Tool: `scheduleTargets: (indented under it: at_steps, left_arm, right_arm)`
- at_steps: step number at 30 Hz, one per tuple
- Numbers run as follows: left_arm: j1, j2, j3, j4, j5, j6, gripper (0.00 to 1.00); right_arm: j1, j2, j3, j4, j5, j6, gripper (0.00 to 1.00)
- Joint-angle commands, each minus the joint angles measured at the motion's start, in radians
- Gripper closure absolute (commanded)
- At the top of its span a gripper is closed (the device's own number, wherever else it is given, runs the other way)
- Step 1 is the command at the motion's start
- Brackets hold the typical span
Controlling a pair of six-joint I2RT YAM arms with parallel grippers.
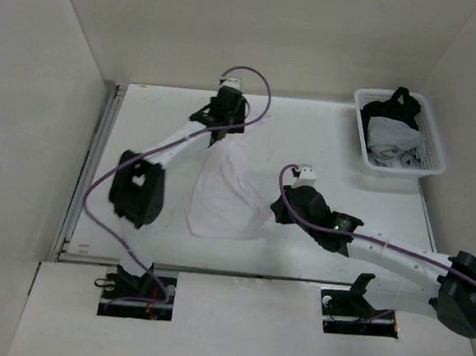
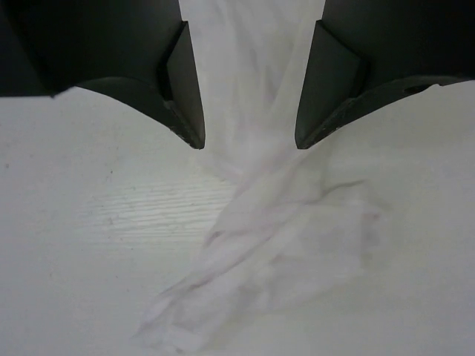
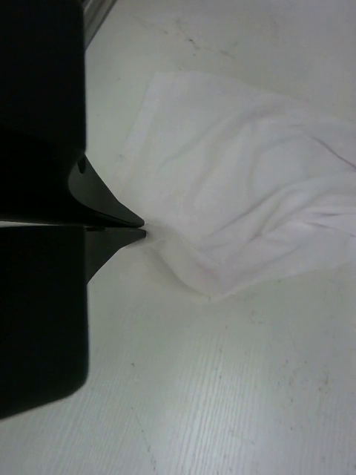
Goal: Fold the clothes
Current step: Flatten the tank top out
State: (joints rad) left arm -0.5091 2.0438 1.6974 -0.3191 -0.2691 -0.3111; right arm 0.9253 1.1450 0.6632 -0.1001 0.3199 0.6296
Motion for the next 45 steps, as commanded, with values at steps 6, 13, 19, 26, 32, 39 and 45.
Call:
scheduleTargets:
  at_steps: [6,13,19,26,32,39,45]
  left_arm:
    - [0.007,-0.756,-0.775,0.077,-0.190,-0.343,0.61]
    - [0.007,-1.007,-1.139,-0.017,0.050,-0.723,0.76]
    - [-0.119,-0.909,-1.199,0.118,0.027,-0.750,0.62]
    - [-0.156,-0.781,-1.193,0.187,0.070,-0.741,0.75]
    - [-0.110,-1.025,-1.217,0.034,0.021,-0.741,0.68]
    - [-0.124,-1.091,-1.237,-0.103,0.001,-0.773,0.70]
    - [-0.099,-1.106,-1.309,-0.118,-0.012,-0.798,0.72]
  right_arm:
    - [-0.168,-0.077,-0.011,0.083,-0.103,0.002,1.00]
    - [-0.177,-0.090,0.001,0.099,-0.114,0.022,1.00]
    - [-0.176,-0.102,0.004,0.085,-0.114,0.032,1.00]
    - [-0.176,-0.136,-0.007,0.068,-0.113,0.035,1.00]
    - [-0.177,-0.156,-0.013,0.062,-0.111,0.025,1.00]
    - [-0.181,-0.165,-0.031,0.071,-0.116,0.033,1.00]
    - [-0.177,-0.174,-0.022,0.068,-0.111,0.030,1.00]
